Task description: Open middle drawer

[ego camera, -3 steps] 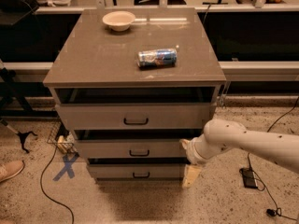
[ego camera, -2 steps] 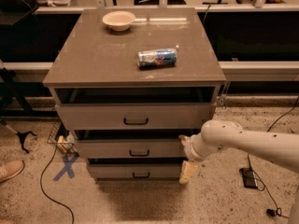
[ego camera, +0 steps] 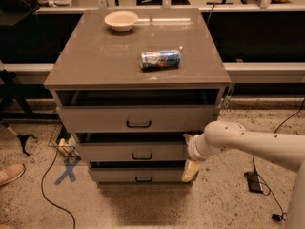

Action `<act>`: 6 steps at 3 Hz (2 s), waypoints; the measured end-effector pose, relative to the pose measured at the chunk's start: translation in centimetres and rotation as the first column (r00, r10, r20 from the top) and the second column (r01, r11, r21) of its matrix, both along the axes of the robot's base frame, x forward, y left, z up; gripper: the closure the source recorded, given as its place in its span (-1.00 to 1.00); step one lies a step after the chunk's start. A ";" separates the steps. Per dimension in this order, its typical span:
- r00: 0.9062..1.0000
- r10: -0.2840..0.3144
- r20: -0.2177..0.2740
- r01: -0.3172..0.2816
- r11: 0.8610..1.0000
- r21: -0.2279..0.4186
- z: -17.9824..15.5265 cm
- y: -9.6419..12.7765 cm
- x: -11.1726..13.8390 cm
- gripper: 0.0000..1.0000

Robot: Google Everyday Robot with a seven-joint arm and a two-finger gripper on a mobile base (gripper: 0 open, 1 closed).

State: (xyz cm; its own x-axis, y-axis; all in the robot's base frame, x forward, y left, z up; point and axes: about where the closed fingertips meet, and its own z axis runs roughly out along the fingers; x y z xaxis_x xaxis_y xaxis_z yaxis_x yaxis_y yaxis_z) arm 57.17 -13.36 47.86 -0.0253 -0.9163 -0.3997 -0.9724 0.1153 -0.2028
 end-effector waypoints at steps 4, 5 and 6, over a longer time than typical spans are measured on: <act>0.997 -0.045 0.064 0.049 0.997 -0.062 -5.9 1.0 4.2 -1.00; 0.997 -0.033 0.075 0.038 0.998 -0.058 -6.0 1.6 5.0 -0.62; 0.996 -0.029 0.082 0.034 0.998 -0.062 -5.3 1.6 4.1 -0.15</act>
Offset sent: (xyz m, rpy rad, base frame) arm 0.0234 0.0050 -0.0560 -0.1154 -0.0761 -0.0471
